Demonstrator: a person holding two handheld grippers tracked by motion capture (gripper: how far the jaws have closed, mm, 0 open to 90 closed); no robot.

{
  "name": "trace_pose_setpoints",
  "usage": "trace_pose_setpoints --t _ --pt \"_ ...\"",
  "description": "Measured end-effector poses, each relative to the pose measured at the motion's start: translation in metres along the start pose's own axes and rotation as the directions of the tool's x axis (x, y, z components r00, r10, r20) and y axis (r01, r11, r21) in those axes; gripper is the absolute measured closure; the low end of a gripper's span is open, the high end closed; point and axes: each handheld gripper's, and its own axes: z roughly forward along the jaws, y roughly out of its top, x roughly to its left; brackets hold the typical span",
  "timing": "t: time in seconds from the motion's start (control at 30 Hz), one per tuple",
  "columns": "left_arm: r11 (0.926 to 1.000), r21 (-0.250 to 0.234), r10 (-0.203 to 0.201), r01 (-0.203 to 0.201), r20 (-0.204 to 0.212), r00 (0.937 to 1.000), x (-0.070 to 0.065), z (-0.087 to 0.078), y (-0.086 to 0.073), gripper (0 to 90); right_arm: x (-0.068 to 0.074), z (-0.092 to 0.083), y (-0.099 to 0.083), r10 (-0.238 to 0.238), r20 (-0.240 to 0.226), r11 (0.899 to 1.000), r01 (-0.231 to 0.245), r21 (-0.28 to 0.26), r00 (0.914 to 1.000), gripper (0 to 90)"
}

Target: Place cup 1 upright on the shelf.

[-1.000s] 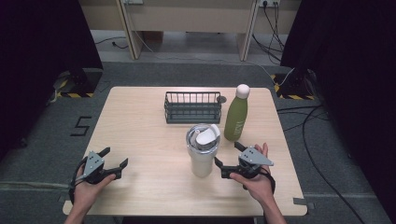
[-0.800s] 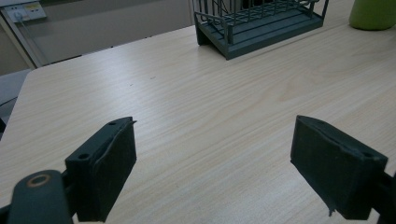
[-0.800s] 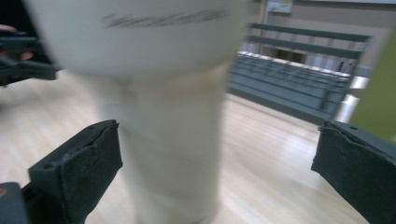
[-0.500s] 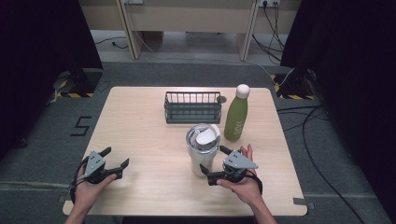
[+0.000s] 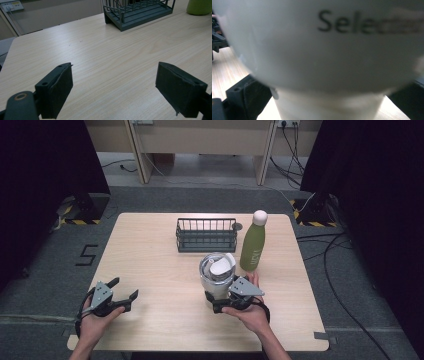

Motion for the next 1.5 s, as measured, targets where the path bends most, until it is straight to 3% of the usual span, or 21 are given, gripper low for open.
trace_pose_setpoints --t 0.23,0.33,0.43,1.1,1.23,1.5 --pt "1.0000 0.005 0.002 -0.002 0.002 1.0000 0.000 0.000 -0.001 13.6 0.002 0.007 0.001 -0.012 -0.009 1.000 0.012 -0.007 0.9999 1.5" --pt "1.0000 0.008 0.004 -0.004 0.003 1.0000 0.000 0.001 -0.001 13.6 0.003 0.009 0.001 -0.008 0.003 1.000 0.008 -0.017 1.0000 8.6" --pt "1.0000 0.008 0.004 -0.004 0.003 1.0000 0.000 0.001 -0.001 13.7 0.003 0.008 0.001 -0.005 0.014 1.000 0.005 -0.019 0.9999 9.9" --pt "0.9999 0.010 -0.004 0.004 0.001 1.0000 0.001 0.001 -0.002 13.5 0.006 0.013 0.009 -0.014 0.025 1.000 0.014 0.011 0.9996 10.3" --pt "0.9999 0.010 -0.004 0.004 0.002 1.0000 0.000 0.002 -0.002 13.4 0.005 0.014 0.010 0.008 0.022 1.000 -0.009 0.009 0.9997 10.4" --pt "0.9999 0.010 -0.009 0.009 -0.004 1.0000 0.001 0.001 -0.002 12.9 0.003 0.014 0.019 0.003 0.032 1.000 -0.002 -0.011 0.9995 10.4"
